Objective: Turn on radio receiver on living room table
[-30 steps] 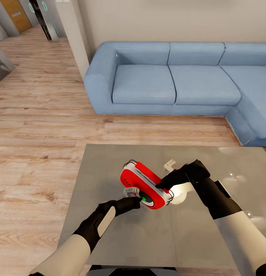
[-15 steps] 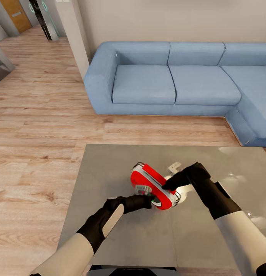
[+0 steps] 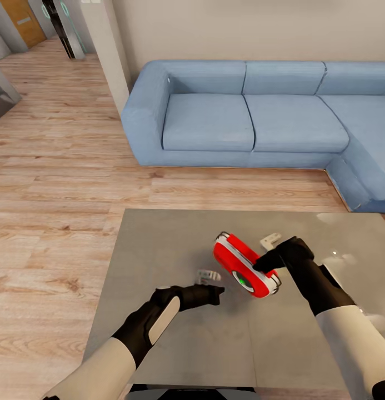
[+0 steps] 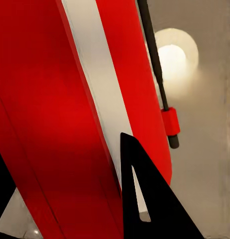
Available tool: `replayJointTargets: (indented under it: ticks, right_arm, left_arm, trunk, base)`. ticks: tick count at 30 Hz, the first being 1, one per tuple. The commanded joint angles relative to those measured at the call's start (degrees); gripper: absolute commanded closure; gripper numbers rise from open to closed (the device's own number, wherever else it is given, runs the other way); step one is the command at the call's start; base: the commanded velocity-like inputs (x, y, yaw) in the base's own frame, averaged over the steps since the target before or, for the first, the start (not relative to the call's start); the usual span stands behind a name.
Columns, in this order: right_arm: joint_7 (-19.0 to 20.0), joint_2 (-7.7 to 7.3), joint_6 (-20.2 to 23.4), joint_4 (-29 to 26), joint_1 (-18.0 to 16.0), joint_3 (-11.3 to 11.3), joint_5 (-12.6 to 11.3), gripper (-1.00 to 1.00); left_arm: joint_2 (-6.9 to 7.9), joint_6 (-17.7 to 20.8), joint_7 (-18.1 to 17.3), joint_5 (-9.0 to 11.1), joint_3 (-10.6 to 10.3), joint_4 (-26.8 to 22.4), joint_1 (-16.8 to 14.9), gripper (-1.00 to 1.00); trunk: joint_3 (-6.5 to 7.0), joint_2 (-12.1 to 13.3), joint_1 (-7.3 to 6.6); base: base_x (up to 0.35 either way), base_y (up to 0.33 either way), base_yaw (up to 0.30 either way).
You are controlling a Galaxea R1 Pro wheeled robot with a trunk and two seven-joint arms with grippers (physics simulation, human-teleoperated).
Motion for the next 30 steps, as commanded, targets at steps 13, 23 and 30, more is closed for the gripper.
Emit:
replayJointTargets:
  ticks: [13, 23, 30]
  right_arm:
    - [-3.19, -0.82, -4.22, 0.08, 0.0, -4.13, 5.37, 1.0]
    - [-3.67, -0.75, -6.25, 0.19, 0.0, -5.85, 5.54, 1.0]
    - [-4.06, -0.65, -9.4, 6.04, -0.01, -6.37, 5.46, 1.0]
  left_arm:
    - [0.0, -0.06, 0.2, 0.25, 0.08, 1.67, -0.05, 1.0]
    - [0.0, -0.11, 0.2, 0.26, 0.15, 2.36, -0.06, 1.0]
    - [0.0, -0.19, 0.2, 0.26, 0.16, 2.42, -0.07, 1.0]
  trunk:
    - [0.0, 0.0, 0.0]
    - [0.0, 0.0, 0.0]
    - [0.0, 0.0, 0.0]
  base:
    - [0.0, 0.0, 0.0]
    - [0.0, 0.0, 0.0]
    - [0.0, 0.0, 0.0]
